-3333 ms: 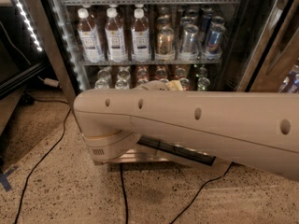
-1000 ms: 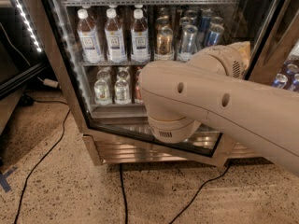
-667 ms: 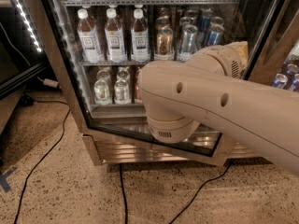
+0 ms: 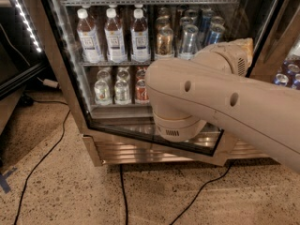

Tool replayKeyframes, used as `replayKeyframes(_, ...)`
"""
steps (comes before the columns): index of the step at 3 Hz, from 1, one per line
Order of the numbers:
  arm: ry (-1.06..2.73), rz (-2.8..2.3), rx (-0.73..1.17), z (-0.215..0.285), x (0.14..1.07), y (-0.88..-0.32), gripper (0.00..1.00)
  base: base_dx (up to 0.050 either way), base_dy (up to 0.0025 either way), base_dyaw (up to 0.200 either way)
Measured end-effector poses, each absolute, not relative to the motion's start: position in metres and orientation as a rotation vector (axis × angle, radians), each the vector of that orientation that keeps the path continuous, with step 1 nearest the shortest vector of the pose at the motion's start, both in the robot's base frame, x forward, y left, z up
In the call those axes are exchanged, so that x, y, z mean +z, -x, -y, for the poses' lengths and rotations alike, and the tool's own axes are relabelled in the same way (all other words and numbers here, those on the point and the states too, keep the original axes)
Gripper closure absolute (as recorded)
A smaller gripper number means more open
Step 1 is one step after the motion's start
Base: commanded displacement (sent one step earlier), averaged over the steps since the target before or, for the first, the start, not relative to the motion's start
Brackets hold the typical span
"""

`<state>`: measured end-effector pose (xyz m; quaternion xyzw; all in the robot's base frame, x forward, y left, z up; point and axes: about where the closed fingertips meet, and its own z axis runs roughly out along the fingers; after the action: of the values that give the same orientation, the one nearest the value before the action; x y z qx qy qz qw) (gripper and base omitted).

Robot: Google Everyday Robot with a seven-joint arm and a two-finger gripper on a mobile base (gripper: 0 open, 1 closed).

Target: Close left fridge door

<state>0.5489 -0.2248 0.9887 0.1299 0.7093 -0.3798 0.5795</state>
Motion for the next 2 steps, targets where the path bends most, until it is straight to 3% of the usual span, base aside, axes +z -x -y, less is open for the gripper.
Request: replayKeyframes(2,-0.311,-1.641,-0.854,0.2344,0.9987,-0.5557,1.0,0.0,0.0,0.0)
